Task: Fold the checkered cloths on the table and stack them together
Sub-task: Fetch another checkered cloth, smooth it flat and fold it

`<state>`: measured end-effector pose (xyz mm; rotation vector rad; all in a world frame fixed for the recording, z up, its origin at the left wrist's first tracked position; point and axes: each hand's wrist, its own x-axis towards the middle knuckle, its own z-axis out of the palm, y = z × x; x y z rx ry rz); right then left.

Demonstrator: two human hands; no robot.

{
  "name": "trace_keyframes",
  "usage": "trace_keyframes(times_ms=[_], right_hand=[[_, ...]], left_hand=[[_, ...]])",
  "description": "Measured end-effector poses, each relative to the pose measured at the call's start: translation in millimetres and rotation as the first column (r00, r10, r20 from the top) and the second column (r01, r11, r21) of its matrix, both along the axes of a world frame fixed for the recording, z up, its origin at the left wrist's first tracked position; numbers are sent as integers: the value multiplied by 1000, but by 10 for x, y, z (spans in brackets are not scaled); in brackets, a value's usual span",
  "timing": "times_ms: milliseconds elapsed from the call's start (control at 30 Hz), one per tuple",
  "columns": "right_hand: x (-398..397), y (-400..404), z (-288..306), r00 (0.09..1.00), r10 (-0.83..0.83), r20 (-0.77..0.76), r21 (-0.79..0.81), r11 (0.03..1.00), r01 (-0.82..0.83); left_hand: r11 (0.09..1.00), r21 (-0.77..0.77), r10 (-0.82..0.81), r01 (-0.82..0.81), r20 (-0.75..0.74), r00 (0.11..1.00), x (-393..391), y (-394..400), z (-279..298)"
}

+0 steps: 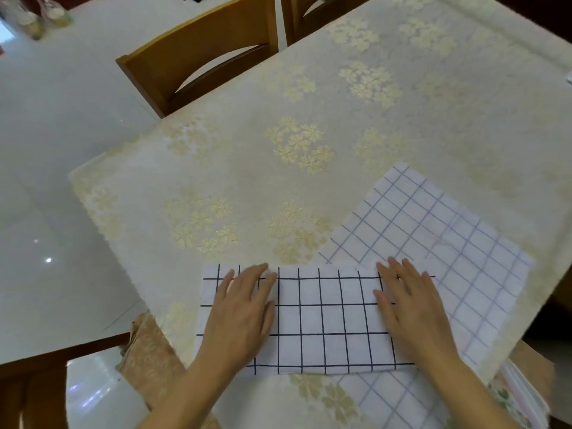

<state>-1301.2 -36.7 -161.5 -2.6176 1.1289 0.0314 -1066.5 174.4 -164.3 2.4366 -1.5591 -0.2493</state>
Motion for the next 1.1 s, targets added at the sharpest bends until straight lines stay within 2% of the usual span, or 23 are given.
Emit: trace_keyframes(times_ms=[100, 267, 700, 900, 1100], right_hand=[[-47, 150, -172, 993, -88, -84, 59, 994, 93], [-17, 110, -356, 991, -64, -117, 48, 996, 70], [68, 57, -394, 993, -54, -108, -16, 998, 52], [316, 680, -249, 984, 158, -78, 24, 987, -157], [124, 597, -429, 979, 140, -147, 1, 990, -141]], left_hand=[[993, 116, -34, 32, 15, 999, -132, 50, -165], [982, 188, -1, -9, 53, 999, -144, 67, -342], [986, 151, 48, -65, 114, 992, -174, 120, -372], [991, 128, -43, 32, 85, 995, -597, 21, -322], [983, 179, 10, -26, 94, 996, -613, 85, -481]])
